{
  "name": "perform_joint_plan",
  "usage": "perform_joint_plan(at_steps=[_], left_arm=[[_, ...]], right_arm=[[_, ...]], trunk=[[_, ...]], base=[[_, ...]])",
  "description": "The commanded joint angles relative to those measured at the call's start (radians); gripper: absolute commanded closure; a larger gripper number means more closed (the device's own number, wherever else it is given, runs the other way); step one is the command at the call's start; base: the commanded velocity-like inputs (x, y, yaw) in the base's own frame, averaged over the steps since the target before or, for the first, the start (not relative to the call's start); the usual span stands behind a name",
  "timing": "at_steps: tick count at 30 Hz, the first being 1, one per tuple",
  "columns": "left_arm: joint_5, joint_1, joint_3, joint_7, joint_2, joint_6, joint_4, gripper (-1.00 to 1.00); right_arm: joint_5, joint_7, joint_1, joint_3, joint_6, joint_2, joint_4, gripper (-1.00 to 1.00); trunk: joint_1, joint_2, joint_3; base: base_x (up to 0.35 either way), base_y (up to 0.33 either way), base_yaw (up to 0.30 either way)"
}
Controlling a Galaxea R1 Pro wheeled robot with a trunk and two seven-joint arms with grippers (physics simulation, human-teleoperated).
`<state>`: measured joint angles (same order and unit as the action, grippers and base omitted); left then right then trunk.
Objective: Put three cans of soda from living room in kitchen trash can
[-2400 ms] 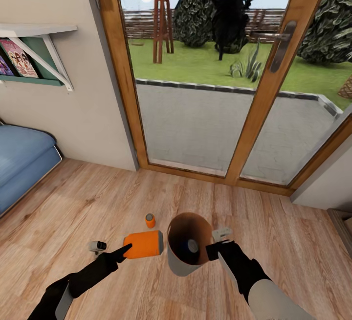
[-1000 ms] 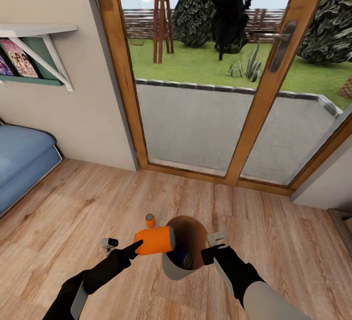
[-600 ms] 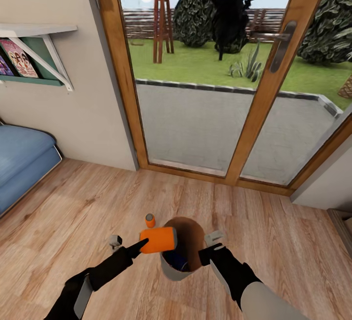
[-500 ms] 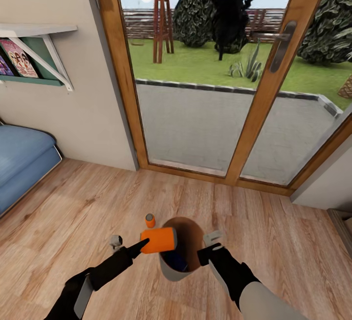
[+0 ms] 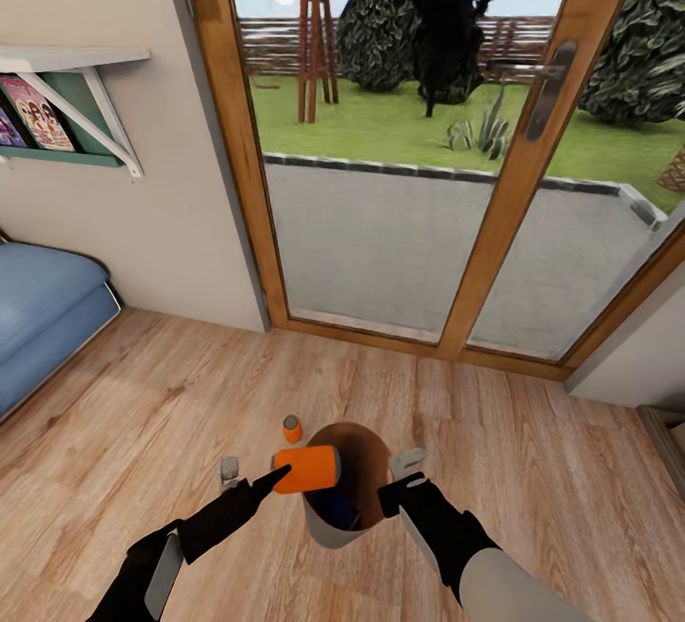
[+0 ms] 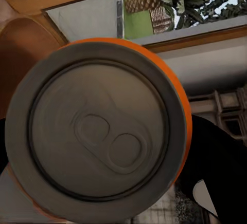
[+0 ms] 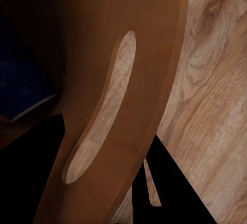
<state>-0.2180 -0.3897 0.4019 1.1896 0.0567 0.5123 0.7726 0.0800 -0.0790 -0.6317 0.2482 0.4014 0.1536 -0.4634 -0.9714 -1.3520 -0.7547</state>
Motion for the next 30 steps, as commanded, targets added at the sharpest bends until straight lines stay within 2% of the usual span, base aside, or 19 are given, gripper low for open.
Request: perform_joint_plan(at_steps=[1, 8, 11, 12, 15, 21, 25, 30], left_arm=[[0.000, 0.000, 0.000, -0.003, 0.000, -0.001, 0.000, 1.00], [0.003, 0.000, -0.001, -0.016, 0.012, -0.001, -0.001, 1.00], [0.002, 0.000, -0.004, -0.058, 0.015, -0.002, 0.011, 1.00], [0.002, 0.000, -0.008, -0.062, 0.017, -0.002, 0.015, 1.00], [0.002, 0.000, -0.054, -0.083, 0.026, -0.002, 0.042, 1.00], [0.002, 0.000, -0.071, -0.139, 0.037, -0.002, 0.054, 1.00], [0.002, 0.000, -0.074, -0.156, 0.043, -0.002, 0.058, 1.00], [0.002, 0.000, -0.075, -0.161, 0.044, -0.002, 0.067, 1.00]], right_arm=[[0.001, 0.005, 0.000, 0.000, -0.001, 0.000, 0.000, 1.00], [0.001, -0.035, 0.000, 0.000, -0.001, 0.007, 0.011, 1.00], [0.001, -0.037, 0.000, 0.000, -0.001, 0.009, 0.013, 1.00], [0.001, -0.038, 0.000, 0.000, -0.001, 0.009, 0.013, 1.00], [0.001, -0.039, 0.000, 0.000, -0.001, 0.009, 0.014, 1.00], [0.000, -0.038, 0.000, 0.003, -0.001, 0.009, 0.015, 1.00], [0.000, -0.039, 0.001, 0.046, -0.001, 0.009, 0.015, 1.00], [0.000, -0.039, 0.000, 0.066, -0.001, 0.009, 0.015, 1.00]], trunk=[[0.000, 0.000, 0.000], [0.000, 0.000, 0.000], [0.000, 0.000, 0.000], [0.000, 0.000, 0.000], [0.000, 0.000, 0.000], [0.000, 0.000, 0.000], [0.000, 0.000, 0.000], [0.000, 0.000, 0.000]], base=[[0.000, 0.000, 0.000], [0.000, 0.000, 0.000], [0.000, 0.000, 0.000], [0.000, 0.000, 0.000], [0.000, 0.000, 0.000], [0.000, 0.000, 0.000], [0.000, 0.000, 0.000], [0.000, 0.000, 0.000]])
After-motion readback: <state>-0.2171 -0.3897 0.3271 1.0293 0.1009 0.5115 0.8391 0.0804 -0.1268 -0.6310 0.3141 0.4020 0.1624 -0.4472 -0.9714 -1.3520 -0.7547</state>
